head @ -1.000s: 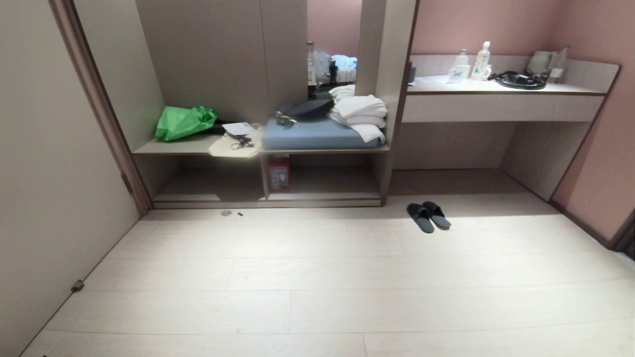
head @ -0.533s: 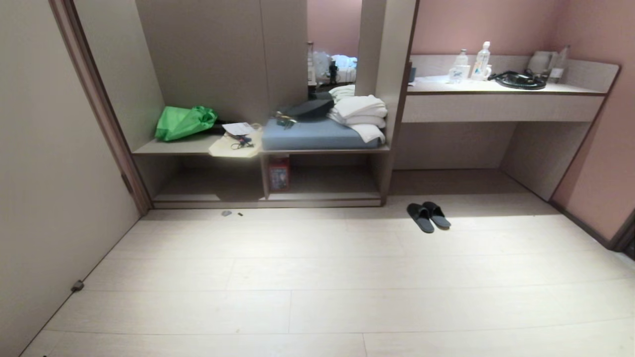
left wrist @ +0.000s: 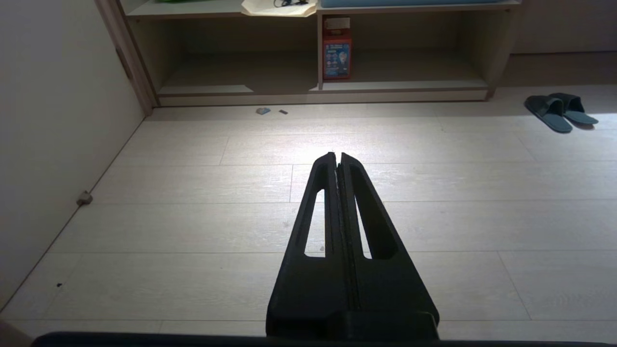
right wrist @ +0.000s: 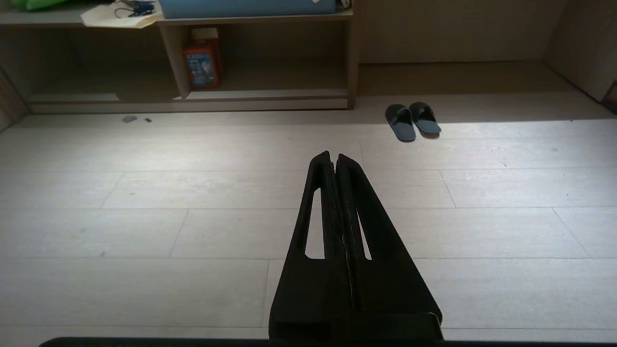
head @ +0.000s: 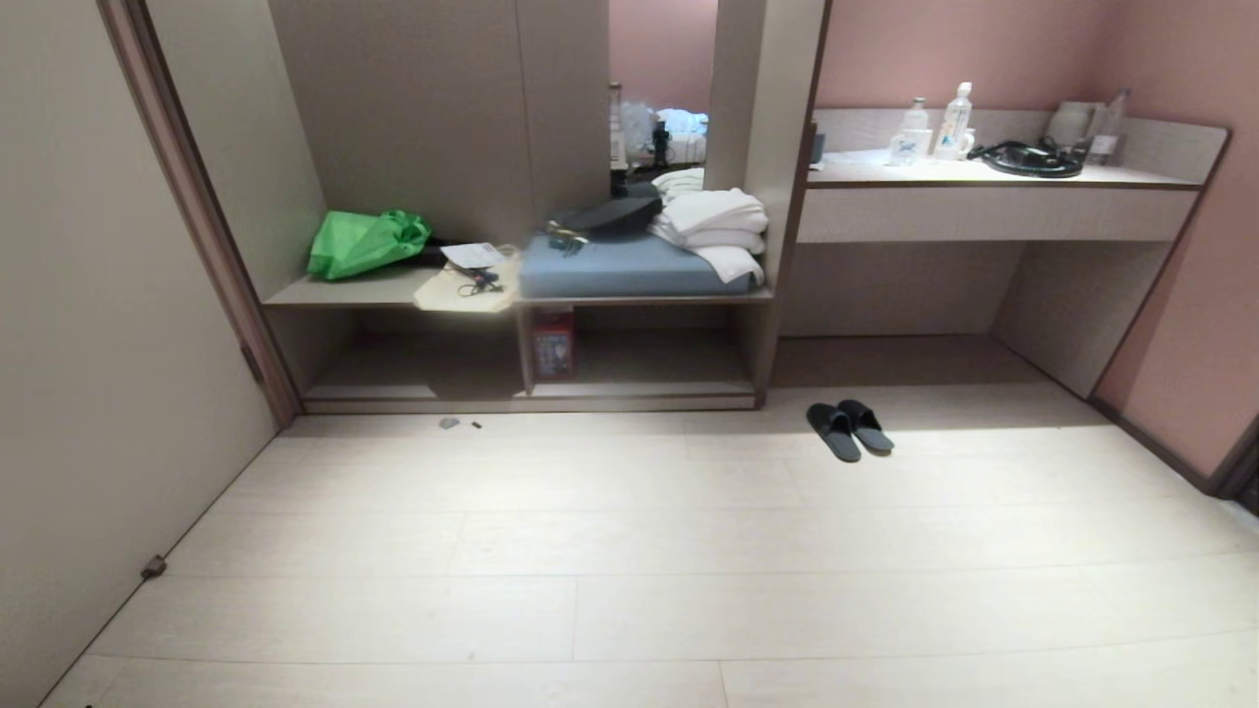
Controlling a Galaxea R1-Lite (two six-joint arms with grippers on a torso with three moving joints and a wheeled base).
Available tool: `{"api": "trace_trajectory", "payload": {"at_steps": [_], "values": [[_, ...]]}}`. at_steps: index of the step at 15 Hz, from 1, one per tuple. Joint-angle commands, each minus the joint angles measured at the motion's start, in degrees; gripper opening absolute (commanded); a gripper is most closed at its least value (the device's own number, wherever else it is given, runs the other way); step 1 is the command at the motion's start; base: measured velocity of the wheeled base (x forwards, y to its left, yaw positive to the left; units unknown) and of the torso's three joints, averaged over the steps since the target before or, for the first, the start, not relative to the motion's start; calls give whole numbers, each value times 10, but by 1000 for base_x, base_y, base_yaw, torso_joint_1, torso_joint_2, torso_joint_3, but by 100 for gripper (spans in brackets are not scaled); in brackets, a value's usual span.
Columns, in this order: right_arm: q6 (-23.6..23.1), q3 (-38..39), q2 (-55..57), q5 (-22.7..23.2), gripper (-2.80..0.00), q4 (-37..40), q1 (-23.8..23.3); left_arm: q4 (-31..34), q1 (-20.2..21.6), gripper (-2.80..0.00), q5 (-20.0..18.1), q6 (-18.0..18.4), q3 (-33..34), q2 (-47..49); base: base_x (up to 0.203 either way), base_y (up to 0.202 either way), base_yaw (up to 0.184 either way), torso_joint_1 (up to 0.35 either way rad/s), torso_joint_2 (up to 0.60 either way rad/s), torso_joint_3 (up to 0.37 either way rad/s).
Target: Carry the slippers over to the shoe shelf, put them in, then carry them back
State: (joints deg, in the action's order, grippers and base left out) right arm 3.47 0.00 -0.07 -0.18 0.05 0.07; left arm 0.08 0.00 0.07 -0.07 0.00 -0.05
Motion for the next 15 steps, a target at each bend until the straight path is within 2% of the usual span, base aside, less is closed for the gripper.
{"api": "trace_trajectory", "payload": {"at_steps": [1, 15], "values": [[-1, 0, 1, 0, -280, 0, 0, 0, 0, -280, 0, 0, 0, 0, 0, 0, 0, 0, 0, 0], [-1, 0, 0, -1, -280, 0, 1, 0, 0, -280, 0, -1, 0, 0, 0, 0, 0, 0, 0, 0]]}}
